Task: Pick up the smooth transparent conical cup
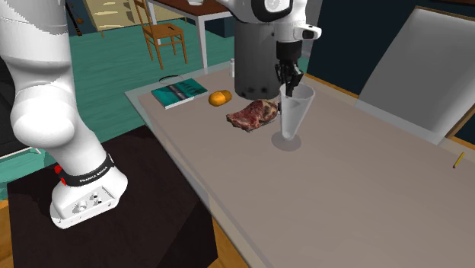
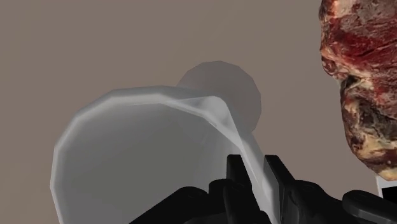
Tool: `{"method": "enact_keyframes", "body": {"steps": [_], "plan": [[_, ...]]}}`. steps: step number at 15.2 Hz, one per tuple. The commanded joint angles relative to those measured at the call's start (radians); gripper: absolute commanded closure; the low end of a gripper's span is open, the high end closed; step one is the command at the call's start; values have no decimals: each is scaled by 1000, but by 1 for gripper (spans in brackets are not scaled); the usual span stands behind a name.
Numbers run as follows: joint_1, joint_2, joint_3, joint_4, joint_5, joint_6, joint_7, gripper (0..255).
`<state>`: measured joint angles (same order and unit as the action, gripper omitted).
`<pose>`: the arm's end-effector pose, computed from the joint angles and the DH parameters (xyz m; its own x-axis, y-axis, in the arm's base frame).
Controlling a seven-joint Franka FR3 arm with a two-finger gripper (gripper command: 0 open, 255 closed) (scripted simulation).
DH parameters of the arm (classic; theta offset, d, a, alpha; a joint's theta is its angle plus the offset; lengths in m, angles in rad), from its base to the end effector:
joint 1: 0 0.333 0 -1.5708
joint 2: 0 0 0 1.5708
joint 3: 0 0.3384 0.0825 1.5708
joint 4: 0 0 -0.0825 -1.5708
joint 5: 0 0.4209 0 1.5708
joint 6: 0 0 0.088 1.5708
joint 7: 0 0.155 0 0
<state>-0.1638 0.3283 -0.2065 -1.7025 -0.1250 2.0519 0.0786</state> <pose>0.6446 -0.2528 0.3666 0.9290 -0.3686 0.0344 -0.3687 -0.9129 0.1753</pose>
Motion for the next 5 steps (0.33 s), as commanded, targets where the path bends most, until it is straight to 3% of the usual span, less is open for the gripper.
{"method": "enact_keyframes", "body": {"steps": [1, 5], "plan": [[2, -12, 0, 9, -1, -20, 0, 255], [3, -19, 0, 27, -1, -46, -3, 255]]}}
